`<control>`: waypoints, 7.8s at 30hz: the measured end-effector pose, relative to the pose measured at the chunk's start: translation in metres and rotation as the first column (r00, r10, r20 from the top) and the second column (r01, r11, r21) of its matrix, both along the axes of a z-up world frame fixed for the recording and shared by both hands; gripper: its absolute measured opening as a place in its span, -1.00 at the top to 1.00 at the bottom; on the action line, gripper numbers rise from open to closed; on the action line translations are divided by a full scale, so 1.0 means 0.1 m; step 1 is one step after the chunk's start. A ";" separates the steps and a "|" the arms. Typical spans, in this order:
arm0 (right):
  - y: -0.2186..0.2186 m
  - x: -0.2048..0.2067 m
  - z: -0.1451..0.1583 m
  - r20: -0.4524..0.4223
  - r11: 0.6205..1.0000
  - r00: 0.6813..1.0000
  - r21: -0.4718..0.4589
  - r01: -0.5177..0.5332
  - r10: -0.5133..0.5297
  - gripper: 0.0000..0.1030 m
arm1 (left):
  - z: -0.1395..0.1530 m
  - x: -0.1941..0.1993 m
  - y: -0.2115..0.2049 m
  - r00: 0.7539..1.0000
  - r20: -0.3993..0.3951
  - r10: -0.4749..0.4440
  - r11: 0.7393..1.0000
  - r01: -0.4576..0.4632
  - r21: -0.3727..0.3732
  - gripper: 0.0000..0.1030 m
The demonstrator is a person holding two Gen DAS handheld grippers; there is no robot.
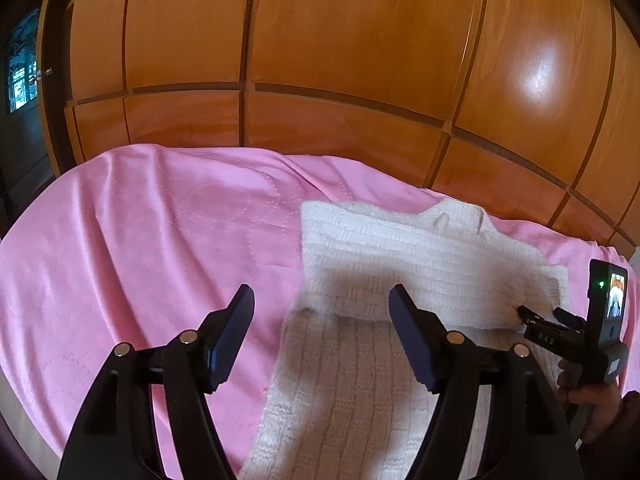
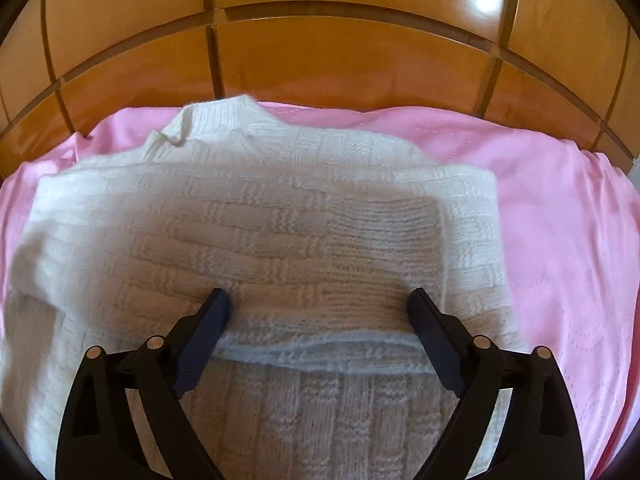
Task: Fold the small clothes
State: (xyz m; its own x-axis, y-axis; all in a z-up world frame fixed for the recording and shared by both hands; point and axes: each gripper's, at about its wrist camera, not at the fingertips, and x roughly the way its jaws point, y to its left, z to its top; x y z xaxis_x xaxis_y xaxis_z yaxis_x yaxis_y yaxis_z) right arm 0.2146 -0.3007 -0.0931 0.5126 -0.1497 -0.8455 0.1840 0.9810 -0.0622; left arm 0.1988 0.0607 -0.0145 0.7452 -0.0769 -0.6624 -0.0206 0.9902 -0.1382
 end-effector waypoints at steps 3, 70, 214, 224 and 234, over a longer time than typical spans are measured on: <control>0.02 -0.06 0.06 0.002 1.000 1.000 0.001 -0.003 0.003 -0.73 | 0.00 -0.07 0.03 1.000 0.000 -0.003 1.000 0.003 0.000 -0.36; -0.61 -1.31 0.58 -0.018 0.900 1.000 0.437 -0.011 0.021 0.85 | -0.12 -0.20 0.47 0.936 -0.097 -0.339 0.882 0.281 -0.378 0.90; 0.05 0.08 -0.08 -0.017 0.979 0.997 0.193 -0.071 0.076 -0.09 | -0.64 0.45 -0.28 0.977 -0.112 -0.181 0.983 0.180 -0.021 0.32; 0.78 -0.56 0.50 0.117 0.932 0.959 0.232 -0.278 0.257 -0.34 | -0.91 -0.31 0.40 0.980 -0.175 -0.091 0.994 0.079 -0.073 0.24; 1.31 -0.91 0.10 0.049 0.918 0.922 0.088 -0.387 0.384 -0.42 | -0.77 -0.49 0.39 0.987 -0.148 -0.067 0.996 0.057 -0.070 0.18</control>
State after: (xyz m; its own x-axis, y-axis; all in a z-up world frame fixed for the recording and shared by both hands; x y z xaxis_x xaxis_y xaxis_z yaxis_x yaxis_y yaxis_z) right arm 0.1236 -0.1693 -0.0829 0.5403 0.1441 -0.8290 -0.2093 0.9773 0.0334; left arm 0.1495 0.0999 -0.0919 0.6304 -0.1666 -0.7582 0.0147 0.9791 -0.2029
